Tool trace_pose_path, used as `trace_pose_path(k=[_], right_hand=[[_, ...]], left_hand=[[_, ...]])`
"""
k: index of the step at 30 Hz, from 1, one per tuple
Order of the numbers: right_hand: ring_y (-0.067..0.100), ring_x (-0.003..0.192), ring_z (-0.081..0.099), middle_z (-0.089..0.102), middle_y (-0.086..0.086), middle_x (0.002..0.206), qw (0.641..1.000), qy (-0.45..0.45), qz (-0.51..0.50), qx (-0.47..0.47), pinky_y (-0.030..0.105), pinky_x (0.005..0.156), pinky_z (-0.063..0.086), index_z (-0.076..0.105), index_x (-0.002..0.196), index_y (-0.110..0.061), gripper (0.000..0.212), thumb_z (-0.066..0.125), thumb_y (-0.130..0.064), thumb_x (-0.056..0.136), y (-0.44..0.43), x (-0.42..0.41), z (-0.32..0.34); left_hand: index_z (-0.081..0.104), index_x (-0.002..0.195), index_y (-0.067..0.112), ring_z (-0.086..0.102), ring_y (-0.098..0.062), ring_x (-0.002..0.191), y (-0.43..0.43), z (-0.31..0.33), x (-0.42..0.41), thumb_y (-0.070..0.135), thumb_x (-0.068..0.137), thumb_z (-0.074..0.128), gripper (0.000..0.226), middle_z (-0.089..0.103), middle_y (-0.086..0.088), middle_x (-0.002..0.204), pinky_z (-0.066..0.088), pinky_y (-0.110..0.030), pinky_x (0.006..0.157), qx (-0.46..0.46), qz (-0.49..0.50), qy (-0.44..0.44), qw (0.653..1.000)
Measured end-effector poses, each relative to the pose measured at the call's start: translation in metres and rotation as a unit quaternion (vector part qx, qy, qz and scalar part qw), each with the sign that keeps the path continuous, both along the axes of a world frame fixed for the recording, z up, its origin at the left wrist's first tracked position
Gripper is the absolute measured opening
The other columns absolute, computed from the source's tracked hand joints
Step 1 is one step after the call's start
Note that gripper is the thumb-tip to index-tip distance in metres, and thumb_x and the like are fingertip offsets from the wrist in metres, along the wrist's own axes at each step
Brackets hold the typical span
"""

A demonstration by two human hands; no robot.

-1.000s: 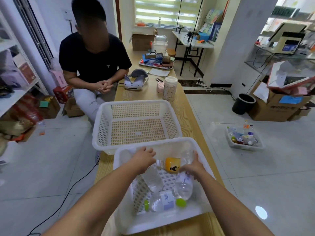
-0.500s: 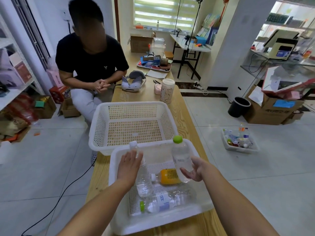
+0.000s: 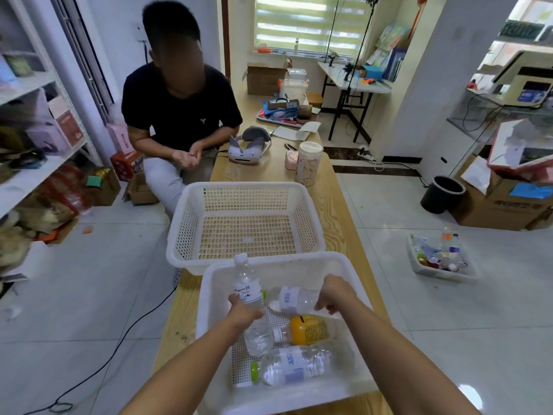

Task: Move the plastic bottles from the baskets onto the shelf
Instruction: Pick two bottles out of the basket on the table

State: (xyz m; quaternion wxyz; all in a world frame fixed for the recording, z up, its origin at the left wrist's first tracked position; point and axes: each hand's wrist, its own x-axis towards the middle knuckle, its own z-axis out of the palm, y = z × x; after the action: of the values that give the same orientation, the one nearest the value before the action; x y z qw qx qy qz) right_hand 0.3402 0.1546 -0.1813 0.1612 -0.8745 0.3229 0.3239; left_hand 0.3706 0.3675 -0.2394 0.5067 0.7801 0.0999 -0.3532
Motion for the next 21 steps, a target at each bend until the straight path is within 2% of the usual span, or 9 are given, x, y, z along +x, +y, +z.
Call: trace_pose_path(k=[2,3,4,6,10,13,16,18,21], right_hand=[[0.022,0.117,0.054,0.053,0.007,0.126,0.975,-0.022,0.156,-0.157,0.032,0.090,0.046,0.055,0.120,-0.014,0.051,0.074,-0.040,0.081,0.006,-0.002,-0.009],[0.023,0.123,0.046,0.044,0.008,0.134,0.962,-0.042,0.197,-0.183,0.033,0.096,0.042,0.054,0.127,-0.014,0.057,0.070,-0.046,0.083,0.007,-0.002,-0.016],[0.024,0.126,0.042,0.039,0.009,0.139,0.958,-0.065,0.214,-0.180,0.035,0.099,0.040,0.053,0.130,-0.013,0.059,0.065,-0.050,0.085,0.006,-0.001,-0.022],[0.026,0.125,0.044,0.042,0.010,0.140,0.962,-0.084,0.221,-0.138,0.037,0.101,0.040,0.048,0.135,-0.011,0.062,0.058,-0.052,0.089,0.003,0.004,-0.030],[0.027,0.127,0.049,0.046,0.011,0.145,0.977,-0.047,0.205,-0.040,0.036,0.103,0.041,0.021,0.151,-0.012,0.078,0.060,-0.043,0.090,-0.010,0.012,-0.041],[0.025,0.112,0.055,0.053,0.008,0.136,0.971,-0.061,0.229,-0.023,0.034,0.087,0.045,0.029,0.143,-0.021,0.083,0.073,-0.048,0.078,-0.016,0.016,-0.043],[0.028,0.122,0.049,0.047,0.006,0.138,0.955,-0.036,0.287,-0.072,0.039,0.097,0.043,0.030,0.145,-0.026,0.095,0.075,-0.060,0.069,-0.008,0.013,-0.052],[0.028,0.122,0.045,0.043,0.005,0.136,0.948,-0.055,0.297,-0.102,0.041,0.099,0.041,0.042,0.139,-0.022,0.084,0.073,-0.060,0.071,-0.003,0.010,-0.063],[0.023,0.109,0.051,0.050,0.003,0.123,0.961,-0.093,0.250,-0.075,0.035,0.086,0.045,0.055,0.122,-0.018,0.068,0.076,-0.055,0.069,-0.002,0.007,-0.070]], left_hand=[[0.020,0.133,0.005,0.050,-0.032,0.119,0.000,-0.001,0.000,0.012,0.087,0.068,0.067,0.046,-0.016,0.129,0.046,-0.044,0.100,0.007,0.013,-0.006,1.000],[0.023,0.133,0.005,0.050,-0.032,0.120,0.000,-0.001,-0.001,0.012,0.087,0.068,0.065,0.046,-0.015,0.128,0.046,-0.044,0.100,0.007,0.018,-0.005,1.000],[0.025,0.133,0.005,0.050,-0.032,0.120,-0.001,-0.001,0.000,0.012,0.087,0.069,0.064,0.046,-0.012,0.125,0.046,-0.044,0.100,0.005,0.024,-0.004,1.000],[0.028,0.133,0.004,0.050,-0.032,0.121,-0.001,-0.001,0.000,0.010,0.086,0.069,0.063,0.047,-0.011,0.122,0.046,-0.044,0.099,-0.002,0.035,-0.001,0.999],[0.035,0.132,0.003,0.053,-0.032,0.119,0.000,-0.005,0.001,0.007,0.084,0.071,0.060,0.053,-0.014,0.128,0.047,-0.044,0.099,-0.014,0.051,0.004,0.999],[0.050,0.128,0.002,0.058,-0.032,0.114,0.000,-0.007,0.003,0.001,0.081,0.072,0.052,0.061,-0.016,0.124,0.046,-0.048,0.101,-0.038,0.052,0.000,0.998],[0.060,0.122,0.002,0.061,-0.032,0.110,0.002,-0.008,0.002,-0.006,0.078,0.072,0.046,0.066,-0.017,0.118,0.046,-0.048,0.102,-0.067,0.066,-0.002,0.996],[0.062,0.118,0.003,0.063,-0.031,0.107,0.004,-0.010,0.001,-0.005,0.076,0.073,0.044,0.068,-0.016,0.115,0.048,-0.047,0.100,-0.087,0.070,-0.006,0.994],[0.064,0.107,0.007,0.065,-0.028,0.097,0.010,-0.011,-0.002,-0.007,0.073,0.075,0.039,0.069,-0.015,0.110,0.053,-0.038,0.087,-0.110,0.092,0.006,0.990]])
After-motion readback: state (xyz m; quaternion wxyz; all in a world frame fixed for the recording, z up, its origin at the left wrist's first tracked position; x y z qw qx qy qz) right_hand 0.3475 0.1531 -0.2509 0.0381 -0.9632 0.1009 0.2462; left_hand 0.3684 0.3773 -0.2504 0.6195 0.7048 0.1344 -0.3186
